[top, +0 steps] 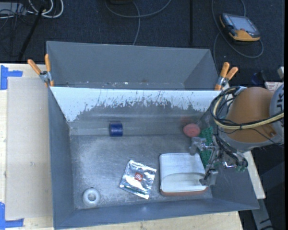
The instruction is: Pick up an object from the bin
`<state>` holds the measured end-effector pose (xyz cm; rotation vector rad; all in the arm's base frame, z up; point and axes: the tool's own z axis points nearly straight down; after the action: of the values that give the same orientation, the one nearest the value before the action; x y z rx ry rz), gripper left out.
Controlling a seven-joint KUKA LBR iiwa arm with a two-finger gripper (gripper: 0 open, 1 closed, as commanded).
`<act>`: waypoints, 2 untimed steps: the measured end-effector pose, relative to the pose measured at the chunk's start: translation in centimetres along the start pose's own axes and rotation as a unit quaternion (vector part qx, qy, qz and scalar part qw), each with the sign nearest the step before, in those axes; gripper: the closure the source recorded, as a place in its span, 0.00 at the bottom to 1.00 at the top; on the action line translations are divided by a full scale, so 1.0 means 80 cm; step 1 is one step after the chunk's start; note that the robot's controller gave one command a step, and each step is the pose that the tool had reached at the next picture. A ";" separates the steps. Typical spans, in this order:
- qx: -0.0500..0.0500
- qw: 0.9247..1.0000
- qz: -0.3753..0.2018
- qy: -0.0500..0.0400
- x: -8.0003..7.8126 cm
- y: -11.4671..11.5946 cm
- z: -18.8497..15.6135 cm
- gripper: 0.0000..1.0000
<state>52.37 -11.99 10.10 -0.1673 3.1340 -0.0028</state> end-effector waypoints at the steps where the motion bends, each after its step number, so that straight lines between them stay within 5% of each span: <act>1: -0.002 0.992 0.124 0.002 -0.002 0.062 0.002 0.00; 2: -0.001 0.989 0.150 -0.003 -0.023 0.057 0.035 0.00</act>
Offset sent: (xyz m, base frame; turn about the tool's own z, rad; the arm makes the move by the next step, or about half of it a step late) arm -0.0039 0.0473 -0.0010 0.2517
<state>53.69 -7.26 7.26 0.3047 3.1170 0.0010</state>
